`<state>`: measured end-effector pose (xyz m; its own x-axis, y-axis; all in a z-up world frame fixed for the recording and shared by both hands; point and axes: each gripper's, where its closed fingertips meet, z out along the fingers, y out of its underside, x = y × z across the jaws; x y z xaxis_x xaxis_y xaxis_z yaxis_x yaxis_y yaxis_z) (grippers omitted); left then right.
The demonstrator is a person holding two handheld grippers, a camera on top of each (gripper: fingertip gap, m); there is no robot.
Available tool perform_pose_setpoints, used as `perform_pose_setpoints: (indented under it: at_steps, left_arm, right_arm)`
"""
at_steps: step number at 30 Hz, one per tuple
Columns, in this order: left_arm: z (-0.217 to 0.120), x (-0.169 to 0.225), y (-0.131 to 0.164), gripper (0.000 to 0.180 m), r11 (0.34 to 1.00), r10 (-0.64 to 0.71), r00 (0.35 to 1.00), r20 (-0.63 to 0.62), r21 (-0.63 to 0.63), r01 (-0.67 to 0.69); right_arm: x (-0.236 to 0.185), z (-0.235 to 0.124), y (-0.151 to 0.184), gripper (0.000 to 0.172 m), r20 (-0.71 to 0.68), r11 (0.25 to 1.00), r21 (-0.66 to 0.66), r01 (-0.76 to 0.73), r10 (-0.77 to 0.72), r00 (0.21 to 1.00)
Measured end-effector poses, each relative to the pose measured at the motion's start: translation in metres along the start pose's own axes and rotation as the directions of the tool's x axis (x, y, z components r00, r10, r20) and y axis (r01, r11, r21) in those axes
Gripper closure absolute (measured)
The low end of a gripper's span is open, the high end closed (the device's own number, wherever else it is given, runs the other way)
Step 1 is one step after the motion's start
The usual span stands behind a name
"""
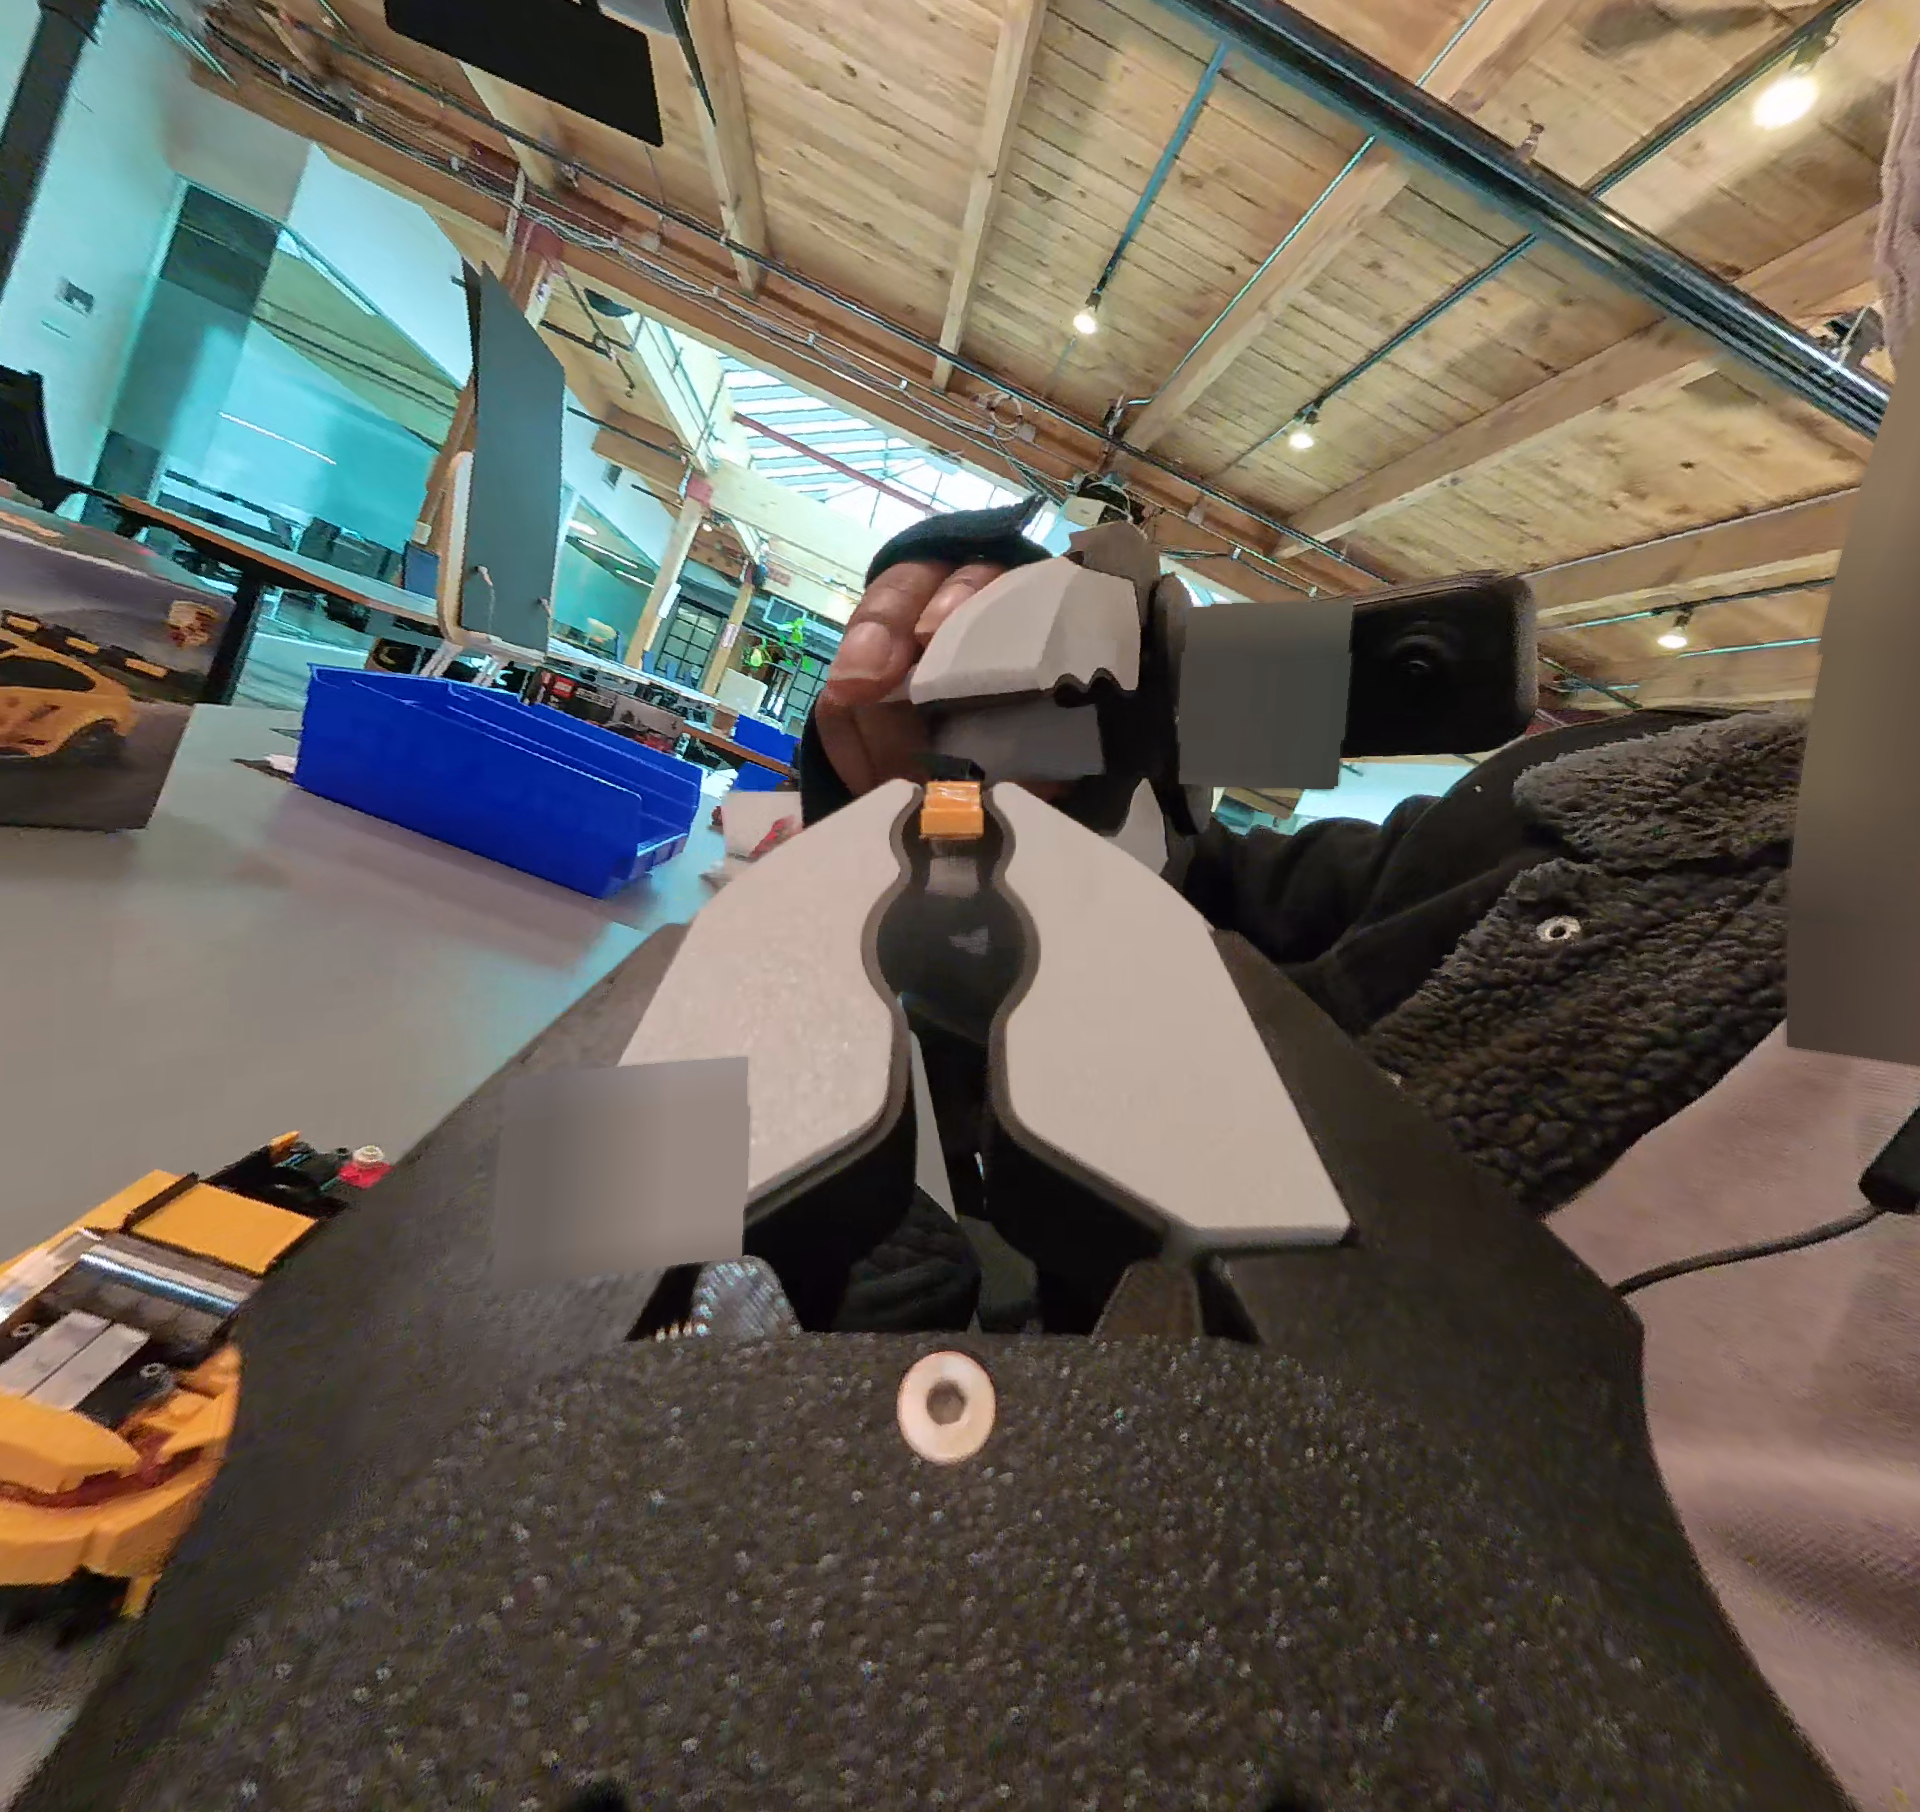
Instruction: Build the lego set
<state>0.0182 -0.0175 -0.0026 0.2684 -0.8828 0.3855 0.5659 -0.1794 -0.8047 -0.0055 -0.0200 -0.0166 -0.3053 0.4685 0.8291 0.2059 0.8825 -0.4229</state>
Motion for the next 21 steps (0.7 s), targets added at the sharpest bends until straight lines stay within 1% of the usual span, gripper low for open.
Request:
perform_pose_setpoints:
  at_steps: [4, 6, 11, 16, 21]
  left_arm:
    - [0.0025, 0.0037, 0.0026, 0.172, 0.999, -0.034, 0.999, -0.022, -0.018, 0.033]
    - [0.0029, 0.0047, 0.0039, 0.172, 0.998, -0.052, 0.998, -0.027, -0.028, 0.051]
    - [0.0021, 0.0053, 0.0046, 0.172, 0.991, -0.126, 0.991, -0.048, -0.042, 0.124]
    - [0.0015, 0.0019, 0.0082, 0.172, 0.975, -0.215, 0.975, -0.060, -0.070, 0.211]
    - [0.0018, -0.0006, 0.0109, 0.172, 0.980, -0.174, 0.984, -0.043, -0.104, 0.168]
  right_arm:
    - [-0.0020, 0.0013, -0.0013, 0.144, -0.018, 1.000, 0.021, 0.004, -0.003, 1.000]
    - [-0.0029, 0.0024, -0.0011, 0.153, -0.040, 0.999, 0.032, 0.010, -0.009, 0.999]
    - [-0.0037, 0.0031, -0.0007, 0.155, -0.073, 0.998, 0.058, -0.019, 0.023, 0.997]
    - [-0.0066, 0.0044, 0.0038, 0.156, -0.070, 0.996, 0.066, -0.062, 0.067, 0.995]
    - [-0.0080, 0.0039, 0.0066, 0.156, -0.051, 0.996, 0.055, -0.073, 0.076, 0.996]
